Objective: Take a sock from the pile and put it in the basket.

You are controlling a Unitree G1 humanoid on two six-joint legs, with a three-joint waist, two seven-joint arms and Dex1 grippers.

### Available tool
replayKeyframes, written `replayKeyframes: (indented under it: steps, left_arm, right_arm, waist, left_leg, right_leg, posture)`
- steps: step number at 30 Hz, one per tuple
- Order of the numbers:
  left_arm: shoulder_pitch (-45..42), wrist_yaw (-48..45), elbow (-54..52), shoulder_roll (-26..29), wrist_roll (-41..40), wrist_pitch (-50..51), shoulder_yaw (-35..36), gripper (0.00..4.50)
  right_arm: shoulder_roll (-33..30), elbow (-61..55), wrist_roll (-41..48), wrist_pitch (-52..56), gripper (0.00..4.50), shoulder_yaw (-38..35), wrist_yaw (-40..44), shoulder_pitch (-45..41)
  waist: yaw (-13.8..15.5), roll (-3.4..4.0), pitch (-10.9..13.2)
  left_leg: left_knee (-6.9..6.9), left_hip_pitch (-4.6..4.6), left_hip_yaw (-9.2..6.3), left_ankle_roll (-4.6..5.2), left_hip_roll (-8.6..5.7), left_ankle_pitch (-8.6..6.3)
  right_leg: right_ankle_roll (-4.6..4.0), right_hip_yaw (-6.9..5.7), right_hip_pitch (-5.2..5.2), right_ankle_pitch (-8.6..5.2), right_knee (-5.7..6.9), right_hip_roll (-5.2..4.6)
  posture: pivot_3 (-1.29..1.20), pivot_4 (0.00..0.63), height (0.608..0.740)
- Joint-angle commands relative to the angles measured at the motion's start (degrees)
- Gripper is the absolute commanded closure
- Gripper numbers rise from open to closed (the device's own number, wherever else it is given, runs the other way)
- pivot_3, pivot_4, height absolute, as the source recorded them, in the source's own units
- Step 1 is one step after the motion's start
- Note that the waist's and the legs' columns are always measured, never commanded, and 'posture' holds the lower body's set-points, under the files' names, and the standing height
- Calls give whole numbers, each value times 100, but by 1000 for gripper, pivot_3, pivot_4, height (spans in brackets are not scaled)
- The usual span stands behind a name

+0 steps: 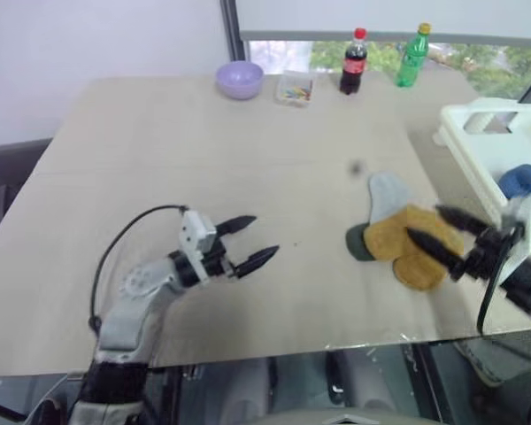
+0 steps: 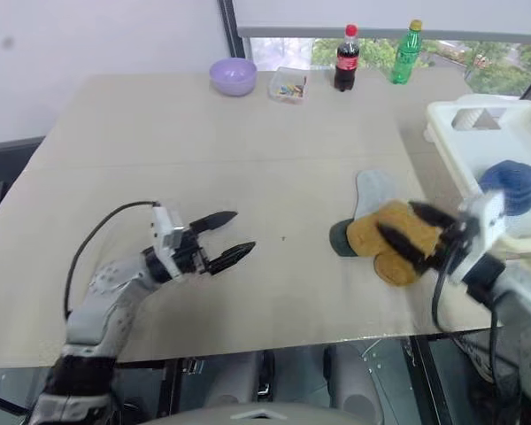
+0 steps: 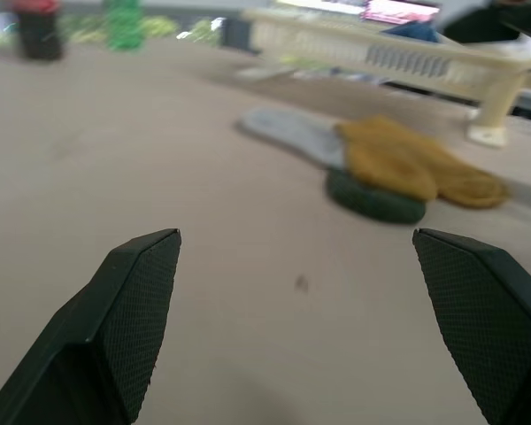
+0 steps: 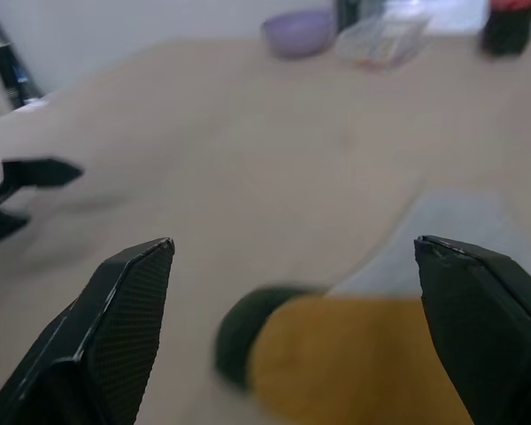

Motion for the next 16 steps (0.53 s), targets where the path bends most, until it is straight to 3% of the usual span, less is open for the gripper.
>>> replayKeyframes:
  steps: [1, 6, 16]
  left_arm:
    - [796, 129, -747, 194, -107, -22, 422, 0]
    - [1904, 336, -1119, 231, -39, -226, 926, 0]
    - [3432, 326, -1525, -21, 40, -980, 1413, 0]
  right_arm:
    - [-23, 338, -305, -948, 72, -48, 758, 722]
    - [-54, 1286, -675, -2188, 72, -242, 1579, 1423]
    - [-588, 2106, -802, -2676, 72, -180, 2173, 1486]
  waist:
    - [-15, -3, -2]
    - [-28, -11, -3]
    - [-44, -14, 1]
  left_leg:
    - [1, 2, 2, 0, -5, 0]
    - [2, 29, 6, -1, -4, -1]
    - [-11, 67, 18, -32, 3, -19]
  right_leg:
    - [1, 5, -1, 0, -1, -2]
    - [1, 14, 9, 0, 5, -6]
    - [1, 14, 13, 0, 9, -25]
  posture:
    - [0, 150, 740]
    - [0, 150, 740]
    - [0, 150, 740]
